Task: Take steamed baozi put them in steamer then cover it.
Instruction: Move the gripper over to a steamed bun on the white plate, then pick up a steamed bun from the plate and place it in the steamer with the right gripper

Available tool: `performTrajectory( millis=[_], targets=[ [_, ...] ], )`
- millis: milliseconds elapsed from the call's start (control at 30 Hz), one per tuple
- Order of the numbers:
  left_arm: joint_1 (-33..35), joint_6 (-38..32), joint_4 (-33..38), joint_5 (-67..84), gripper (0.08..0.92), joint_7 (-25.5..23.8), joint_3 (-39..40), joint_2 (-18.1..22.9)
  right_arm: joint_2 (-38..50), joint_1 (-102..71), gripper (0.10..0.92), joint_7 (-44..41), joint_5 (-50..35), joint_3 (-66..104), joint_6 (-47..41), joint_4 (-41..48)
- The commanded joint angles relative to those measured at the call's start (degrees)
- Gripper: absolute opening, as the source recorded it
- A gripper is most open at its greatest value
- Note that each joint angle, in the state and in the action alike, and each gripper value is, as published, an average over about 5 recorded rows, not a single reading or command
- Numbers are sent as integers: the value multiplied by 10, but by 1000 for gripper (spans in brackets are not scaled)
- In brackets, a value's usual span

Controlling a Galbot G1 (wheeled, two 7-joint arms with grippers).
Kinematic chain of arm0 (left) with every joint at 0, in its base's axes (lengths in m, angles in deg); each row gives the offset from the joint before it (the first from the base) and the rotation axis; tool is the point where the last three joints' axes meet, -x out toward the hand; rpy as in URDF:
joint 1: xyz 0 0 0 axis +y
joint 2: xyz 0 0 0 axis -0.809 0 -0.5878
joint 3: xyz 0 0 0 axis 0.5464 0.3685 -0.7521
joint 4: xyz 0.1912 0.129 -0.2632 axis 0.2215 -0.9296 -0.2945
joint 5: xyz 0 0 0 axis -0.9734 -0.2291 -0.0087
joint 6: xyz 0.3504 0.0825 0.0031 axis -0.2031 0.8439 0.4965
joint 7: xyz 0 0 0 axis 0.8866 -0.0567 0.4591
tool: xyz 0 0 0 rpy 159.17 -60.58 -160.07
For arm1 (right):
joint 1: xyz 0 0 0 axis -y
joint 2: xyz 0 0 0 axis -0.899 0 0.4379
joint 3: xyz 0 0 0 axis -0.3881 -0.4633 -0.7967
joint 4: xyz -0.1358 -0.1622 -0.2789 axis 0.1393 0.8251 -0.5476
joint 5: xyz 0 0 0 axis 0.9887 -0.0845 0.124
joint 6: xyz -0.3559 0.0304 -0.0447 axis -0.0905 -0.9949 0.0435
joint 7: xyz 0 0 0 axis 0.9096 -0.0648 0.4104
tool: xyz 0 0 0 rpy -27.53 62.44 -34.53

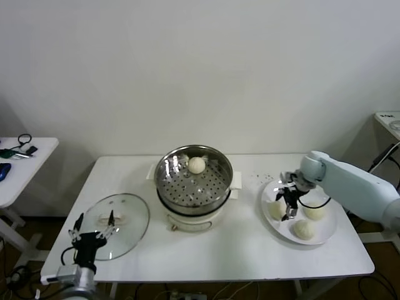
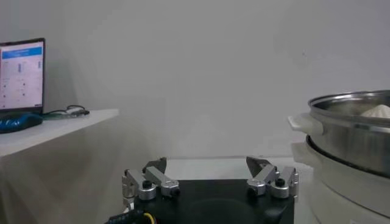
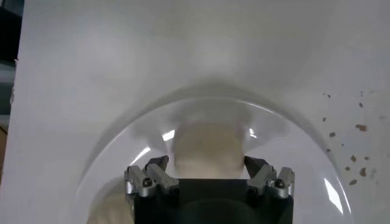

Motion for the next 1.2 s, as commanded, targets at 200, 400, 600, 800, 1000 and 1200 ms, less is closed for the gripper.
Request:
performTrajectory(
  millis=[200,400,600,800,1000,1200],
  targets=[
    [0,-1,-1,-3,823,0,0,0,-8,-9,699,-5,9,14,8,16],
    [1,-1,1,-3,823,2,-1,0,-5,4,664,-9,1,14,12,20],
    [1,0,1,-2,823,5,-1,0,1,69,662,-9,-42,-16,12,10],
    [4,1,11,-3,823,5,3,1,-17,202,669,-13,-143,-97,7,8],
    [9,0,16,-5,823,7,9,4,-58,316,670,-19,-229,-163,-9,5],
    [11,0,28,-5,823,6,16,5,-115,369,672,-6,-295,-188,-45,-3]
  ],
)
